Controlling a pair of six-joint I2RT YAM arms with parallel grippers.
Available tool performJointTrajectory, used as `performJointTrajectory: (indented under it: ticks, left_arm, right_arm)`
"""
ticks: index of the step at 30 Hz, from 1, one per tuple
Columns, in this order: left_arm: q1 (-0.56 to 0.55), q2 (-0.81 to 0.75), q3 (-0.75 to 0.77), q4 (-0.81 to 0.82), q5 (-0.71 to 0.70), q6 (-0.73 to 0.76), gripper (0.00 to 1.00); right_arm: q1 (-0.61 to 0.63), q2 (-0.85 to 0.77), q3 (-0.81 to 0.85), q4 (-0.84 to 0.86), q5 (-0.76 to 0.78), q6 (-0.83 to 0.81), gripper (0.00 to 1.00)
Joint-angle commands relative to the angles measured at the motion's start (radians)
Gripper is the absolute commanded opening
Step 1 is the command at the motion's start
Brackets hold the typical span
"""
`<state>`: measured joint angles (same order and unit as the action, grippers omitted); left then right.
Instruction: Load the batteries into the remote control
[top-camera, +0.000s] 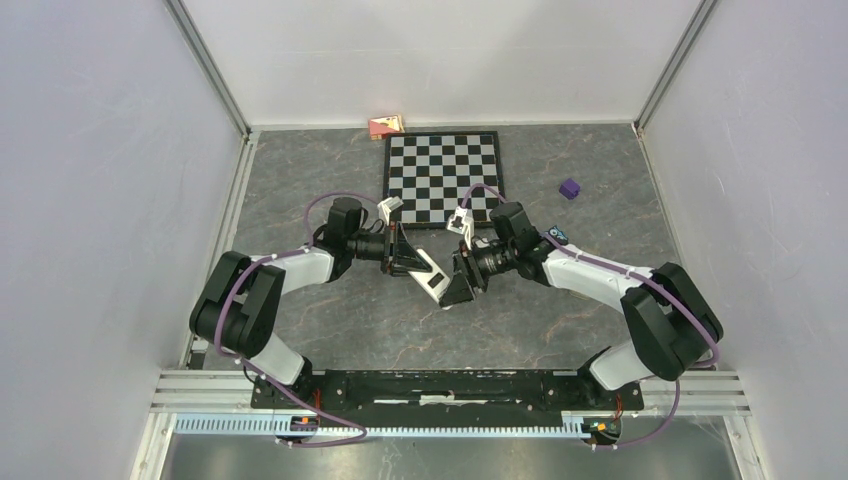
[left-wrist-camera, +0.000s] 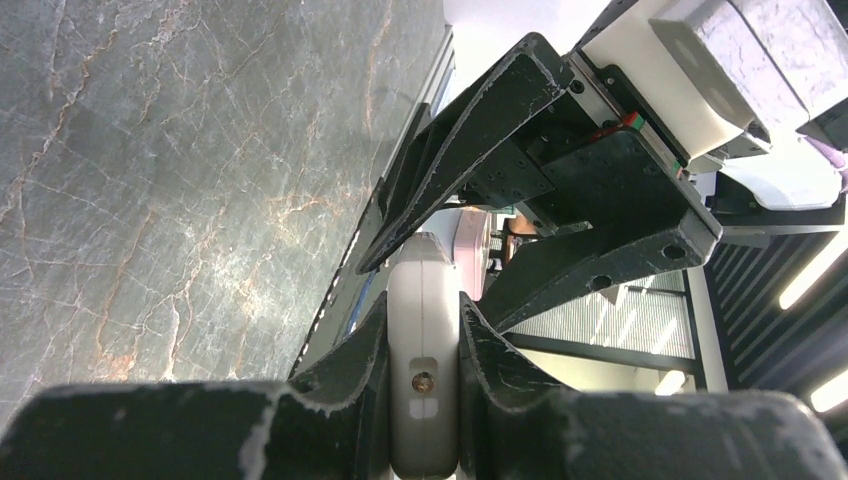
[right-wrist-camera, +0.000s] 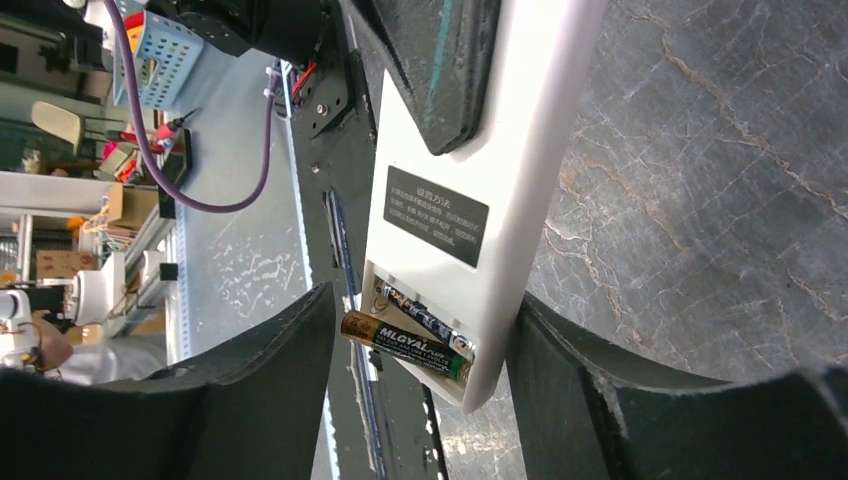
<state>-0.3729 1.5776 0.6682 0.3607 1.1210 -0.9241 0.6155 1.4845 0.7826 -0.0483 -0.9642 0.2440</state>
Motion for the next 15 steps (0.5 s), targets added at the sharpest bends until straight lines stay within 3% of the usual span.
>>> performJointTrajectory:
  ticks: [1, 7, 15]
  left_arm:
    - [-0.003, -0.015, 0.002, 0.009, 0.008, 0.039, 0.02]
    - [-0.003, -0.015, 0.002, 0.009, 0.008, 0.038, 0.02]
    - [-0.002, -0.025, 0.013, 0.008, 0.027, -0.007, 0.02]
  right_arm:
    - [-0.009, -0.015, 0.001, 0.088, -0.049, 0.037, 0.64]
    - [-0.011, -0.006, 0.000, 0.085, -0.048, 0.036, 0.48]
    - [-0.013, -0.015, -0.002, 0.096, -0.047, -0.003, 0.35]
